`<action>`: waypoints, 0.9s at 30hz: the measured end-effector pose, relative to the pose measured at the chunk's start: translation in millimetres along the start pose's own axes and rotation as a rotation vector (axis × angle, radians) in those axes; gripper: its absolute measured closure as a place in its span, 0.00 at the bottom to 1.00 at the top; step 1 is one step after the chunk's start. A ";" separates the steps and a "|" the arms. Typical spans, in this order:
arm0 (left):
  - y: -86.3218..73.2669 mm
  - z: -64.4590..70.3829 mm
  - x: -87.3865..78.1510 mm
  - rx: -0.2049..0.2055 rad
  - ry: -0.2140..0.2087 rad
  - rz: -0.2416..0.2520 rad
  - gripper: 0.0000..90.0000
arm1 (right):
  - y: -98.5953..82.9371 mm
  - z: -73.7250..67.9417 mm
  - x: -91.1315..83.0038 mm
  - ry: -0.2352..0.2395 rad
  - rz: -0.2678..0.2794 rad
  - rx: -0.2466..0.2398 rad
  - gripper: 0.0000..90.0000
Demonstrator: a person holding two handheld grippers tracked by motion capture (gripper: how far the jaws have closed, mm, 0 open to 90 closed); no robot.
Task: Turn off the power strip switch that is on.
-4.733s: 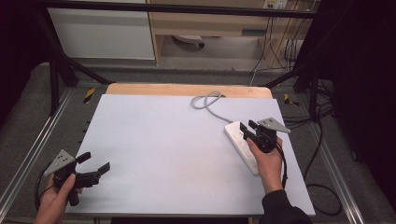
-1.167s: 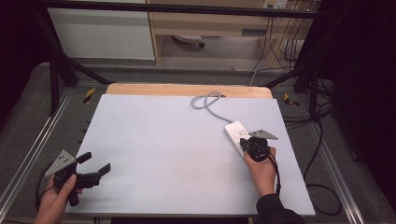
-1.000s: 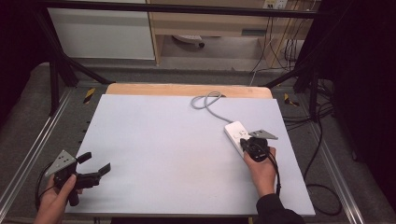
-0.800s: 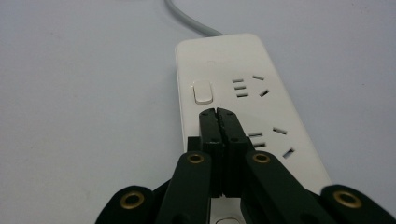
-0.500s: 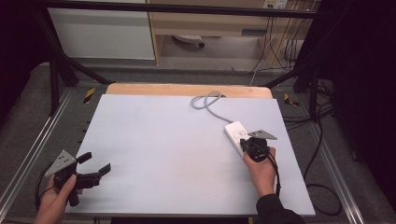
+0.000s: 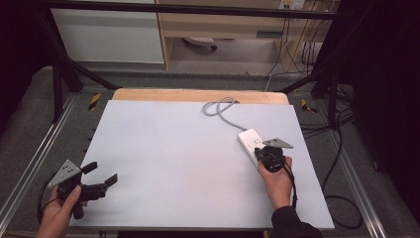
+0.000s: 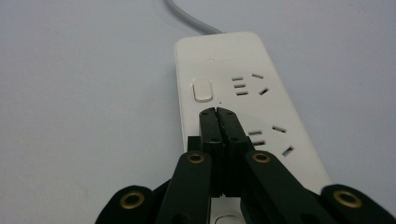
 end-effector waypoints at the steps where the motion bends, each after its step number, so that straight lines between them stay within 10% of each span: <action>1: 0.0 -0.1 0.0 0.000 0.001 -0.001 0.06 | 0.0 -0.1 0.1 -0.001 0.000 0.000 1.00; 27: -0.6 0.1 0.2 0.000 0.002 -0.005 0.06 | 1.5 3.0 2.3 0.006 -0.011 0.019 1.00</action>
Point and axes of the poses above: each handheld gripper's, and its own axes: x roughly forward along the jaws, y roughly out of its top, z roughly to its right, the point moved 3 cm from there along x, roughly forward along the jaws, and after that the axes turned 12 degrees about z, right-handed, at the moved point
